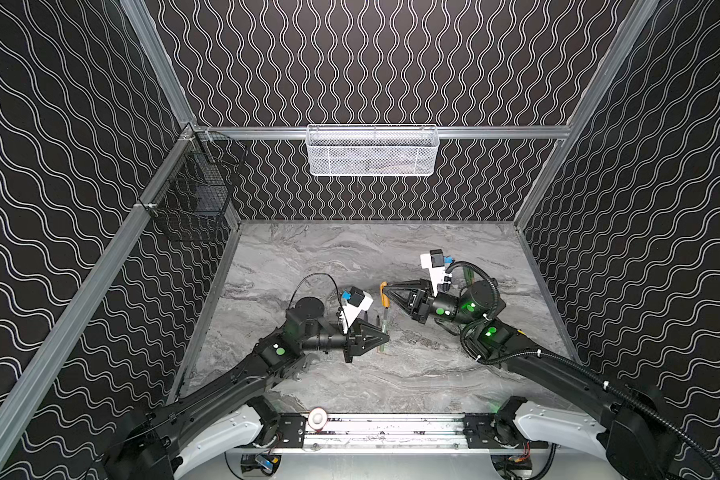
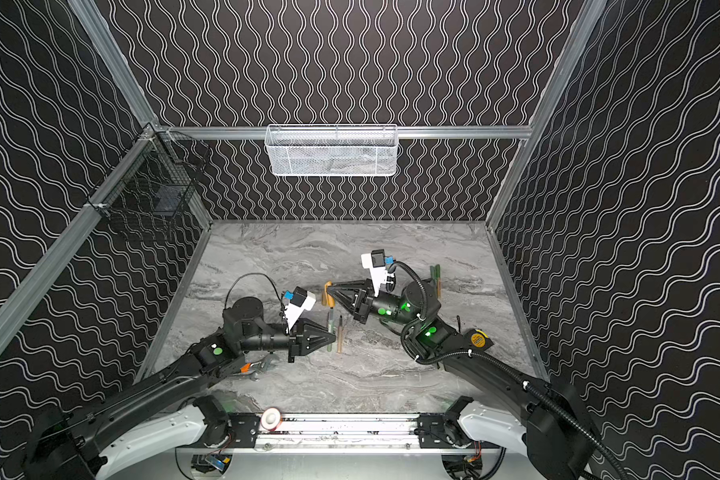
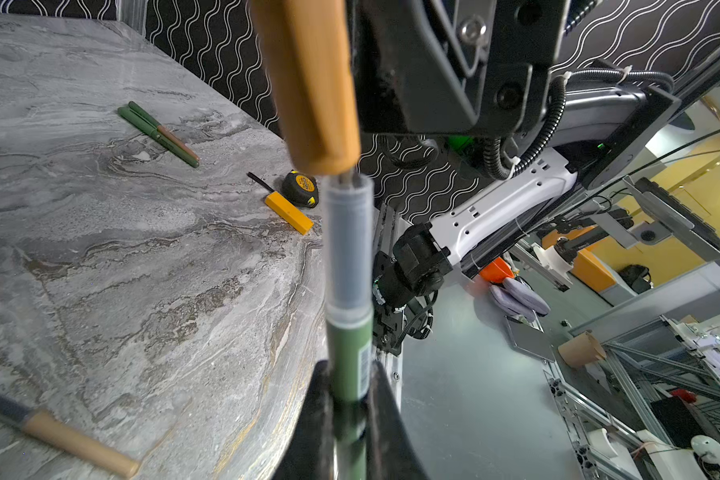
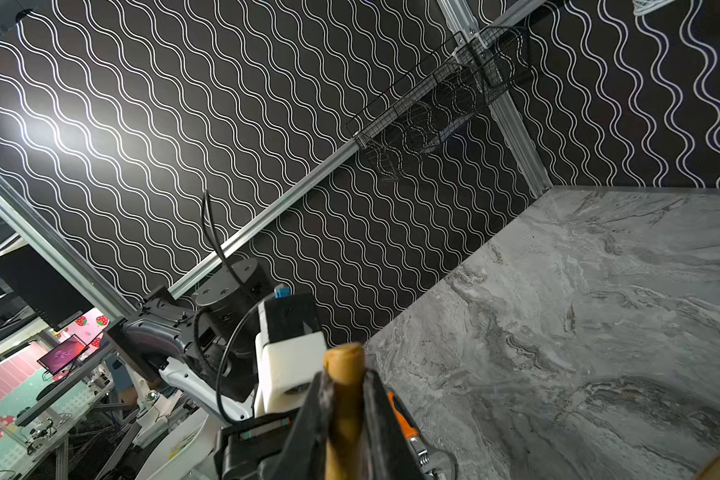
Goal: Insert the pens into the pen caps
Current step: 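Push the tan cap down onto the green pen nib with the right gripper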
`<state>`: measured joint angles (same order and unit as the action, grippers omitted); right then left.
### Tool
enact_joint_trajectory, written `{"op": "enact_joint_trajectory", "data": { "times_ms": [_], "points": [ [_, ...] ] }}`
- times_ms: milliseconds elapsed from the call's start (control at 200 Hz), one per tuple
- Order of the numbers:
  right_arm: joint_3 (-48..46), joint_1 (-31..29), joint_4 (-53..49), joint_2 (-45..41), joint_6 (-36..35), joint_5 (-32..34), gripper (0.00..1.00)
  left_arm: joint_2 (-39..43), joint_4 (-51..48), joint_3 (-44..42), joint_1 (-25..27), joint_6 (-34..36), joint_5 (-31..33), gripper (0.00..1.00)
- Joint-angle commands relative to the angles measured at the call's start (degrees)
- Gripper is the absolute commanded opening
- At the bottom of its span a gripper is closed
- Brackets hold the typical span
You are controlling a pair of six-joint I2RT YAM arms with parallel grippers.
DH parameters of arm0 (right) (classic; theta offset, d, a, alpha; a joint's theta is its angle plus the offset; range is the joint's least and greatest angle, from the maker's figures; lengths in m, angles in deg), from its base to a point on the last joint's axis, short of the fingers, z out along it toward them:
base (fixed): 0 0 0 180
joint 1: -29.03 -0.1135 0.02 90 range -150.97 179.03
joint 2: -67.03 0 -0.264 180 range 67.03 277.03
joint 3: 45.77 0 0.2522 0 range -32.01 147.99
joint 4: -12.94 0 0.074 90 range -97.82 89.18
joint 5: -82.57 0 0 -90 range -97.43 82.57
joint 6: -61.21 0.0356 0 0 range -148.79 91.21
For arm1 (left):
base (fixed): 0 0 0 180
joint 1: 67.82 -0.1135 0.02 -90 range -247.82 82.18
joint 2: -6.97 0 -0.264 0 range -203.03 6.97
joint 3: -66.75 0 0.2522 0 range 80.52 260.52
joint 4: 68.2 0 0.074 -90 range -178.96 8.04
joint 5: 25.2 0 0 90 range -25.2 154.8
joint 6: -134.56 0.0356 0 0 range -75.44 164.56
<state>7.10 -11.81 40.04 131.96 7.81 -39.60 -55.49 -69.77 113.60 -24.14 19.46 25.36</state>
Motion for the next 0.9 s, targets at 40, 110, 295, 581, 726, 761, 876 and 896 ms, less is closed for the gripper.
{"op": "enact_joint_trajectory", "data": {
  "times_ms": [40,110,295,581,726,761,876,896],
  "points": [
    [-0.5,-0.3,1.9,-0.1,-0.3,-0.3,0.16,0.8,3.4,-0.1,0.0,1.4,0.3,0.00],
    [-0.8,-0.4,2.8,-0.1,-0.1,-0.4,0.16,1.2,3.2,0.1,0.0,1.7,0.5,0.00],
    [-2.6,-0.7,7.1,0.1,1.2,-0.7,0.16,1.9,4.2,0.2,0.0,1.9,0.5,0.00],
    [-3.3,-1.7,10.4,1.4,2.9,-1.0,0.16,1.8,4.2,0.3,-0.1,2.2,0.9,0.00],
    [-4.0,-1.9,11.9,2.0,4.0,-0.5,0.16,2.3,3.9,0.5,-0.1,2.6,1.6,0.00],
    [-4.2,-2.0,12.4,2.1,4.2,-0.4,0.16,2.5,3.7,0.5,-0.1,2.8,1.8,0.00],
    [-4.6,-2.3,13.6,2.4,4.8,-0.3,0.16,2.6,3.7,0.7,-0.1,3.0,2.3,0.00],
    [-4.6,-2.4,13.6,2.4,4.7,-0.3,0.16,2.7,3.7,0.7,-0.2,3.1,2.3,0.00]
  ]
}}
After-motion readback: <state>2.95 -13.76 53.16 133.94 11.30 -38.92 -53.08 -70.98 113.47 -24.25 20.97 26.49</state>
